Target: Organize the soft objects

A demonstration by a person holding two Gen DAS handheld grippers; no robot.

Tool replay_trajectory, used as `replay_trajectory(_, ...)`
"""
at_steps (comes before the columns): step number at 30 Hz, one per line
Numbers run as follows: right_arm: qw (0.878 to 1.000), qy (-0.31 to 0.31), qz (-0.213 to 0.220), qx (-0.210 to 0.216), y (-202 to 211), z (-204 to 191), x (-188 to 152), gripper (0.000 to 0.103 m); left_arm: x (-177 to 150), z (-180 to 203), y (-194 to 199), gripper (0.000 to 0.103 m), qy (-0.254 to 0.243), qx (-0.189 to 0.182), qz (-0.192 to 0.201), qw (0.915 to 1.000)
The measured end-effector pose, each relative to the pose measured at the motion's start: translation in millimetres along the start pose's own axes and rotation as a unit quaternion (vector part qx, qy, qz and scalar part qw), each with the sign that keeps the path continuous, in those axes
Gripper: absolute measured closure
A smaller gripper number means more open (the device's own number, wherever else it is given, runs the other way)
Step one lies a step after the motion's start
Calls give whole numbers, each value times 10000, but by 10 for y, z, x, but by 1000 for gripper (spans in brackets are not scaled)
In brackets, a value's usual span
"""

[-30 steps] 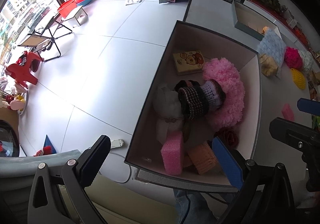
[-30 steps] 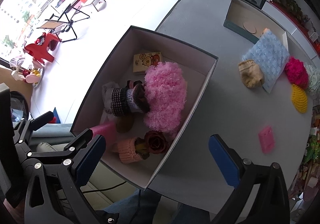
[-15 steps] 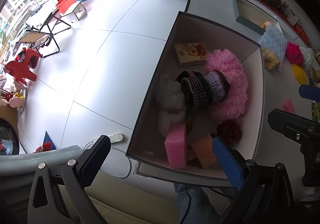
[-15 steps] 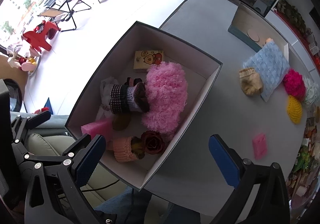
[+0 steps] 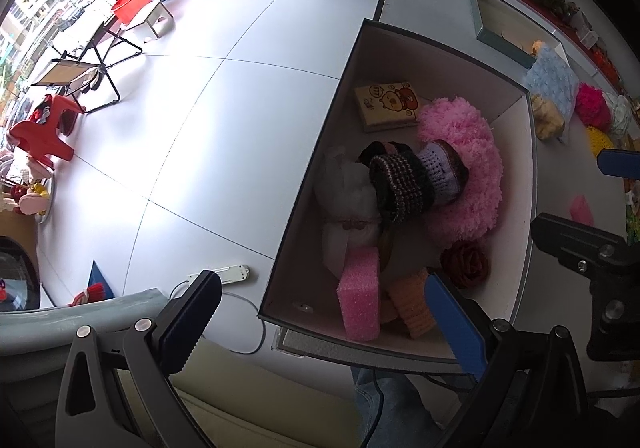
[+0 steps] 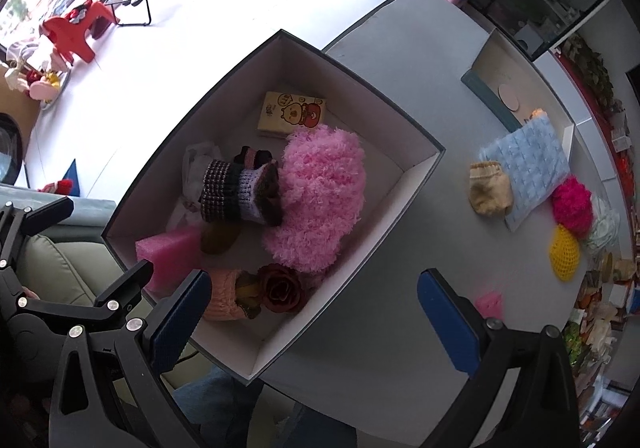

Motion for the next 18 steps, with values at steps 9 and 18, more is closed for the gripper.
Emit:
replay_trajectory(9, 9999, 117, -63, -25, -42, -49, 52, 0, 38, -3, -21, 1, 16, -27, -31, 10000)
replay_trajectory(18, 9998, 144, -112, -1, -64, -62, 49, 0, 61, 16, -50, 1, 45, -91, -80, 9999)
Point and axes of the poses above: each gripper's, at about its wrist camera, not at the fingertips, and y roughly against the way its jaws point, z to its right, x to its top, the point moved 6 cm from there along -y, roughly the way its jaws point
